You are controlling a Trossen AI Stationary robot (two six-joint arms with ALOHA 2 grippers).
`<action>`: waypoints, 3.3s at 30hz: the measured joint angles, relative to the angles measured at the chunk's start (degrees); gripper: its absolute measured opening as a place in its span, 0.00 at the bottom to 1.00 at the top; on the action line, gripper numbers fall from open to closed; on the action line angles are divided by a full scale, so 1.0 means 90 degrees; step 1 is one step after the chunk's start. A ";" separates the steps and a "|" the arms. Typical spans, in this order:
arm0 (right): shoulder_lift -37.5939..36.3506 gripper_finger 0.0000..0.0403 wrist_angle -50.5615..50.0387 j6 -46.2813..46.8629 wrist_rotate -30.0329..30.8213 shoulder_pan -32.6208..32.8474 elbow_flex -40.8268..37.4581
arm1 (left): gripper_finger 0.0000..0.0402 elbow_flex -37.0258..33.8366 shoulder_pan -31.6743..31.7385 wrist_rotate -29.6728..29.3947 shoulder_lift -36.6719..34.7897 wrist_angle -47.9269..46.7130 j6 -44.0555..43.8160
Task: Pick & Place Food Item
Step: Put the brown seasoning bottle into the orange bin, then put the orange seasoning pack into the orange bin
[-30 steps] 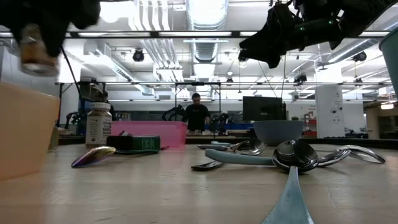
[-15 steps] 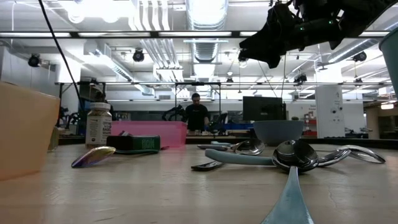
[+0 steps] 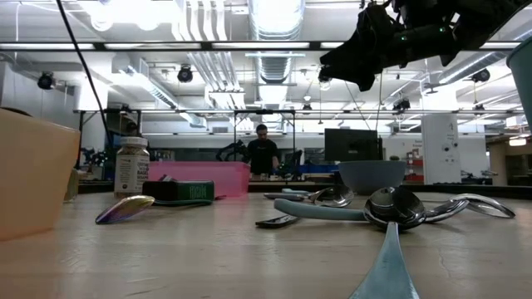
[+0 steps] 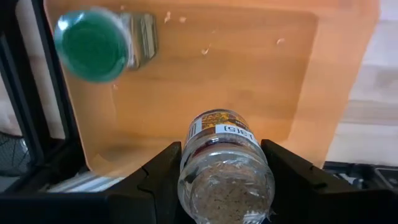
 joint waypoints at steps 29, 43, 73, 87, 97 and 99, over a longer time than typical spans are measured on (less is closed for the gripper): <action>0.0005 0.52 0.0002 0.0000 0.0000 0.0002 0.0000 | 0.46 0.0152 -0.1618 -0.0304 0.1126 0.0454 -0.2631; 0.0005 0.52 0.0000 0.0000 0.0000 0.0002 0.0000 | 0.46 0.0138 -0.1696 -0.0190 0.1644 0.0272 -0.2628; -0.0002 0.52 0.0000 0.0000 0.0000 0.0002 0.0000 | 0.50 -0.0863 -0.1845 -0.0578 0.1565 0.1825 -0.2776; -0.0002 0.52 0.0000 0.0000 0.0000 0.0001 0.0000 | 0.80 -0.0858 -0.1920 -0.0577 0.1498 0.1868 -0.2852; -0.0002 0.52 0.0000 0.0000 0.0000 0.0002 0.0000 | 0.80 -0.0853 -0.1791 -0.0727 0.0573 0.1574 -0.2764; -0.0002 0.52 0.0000 0.0000 0.0000 0.0002 0.0000 | 0.81 -0.0853 -0.1692 -0.0744 0.0402 0.1486 -0.2640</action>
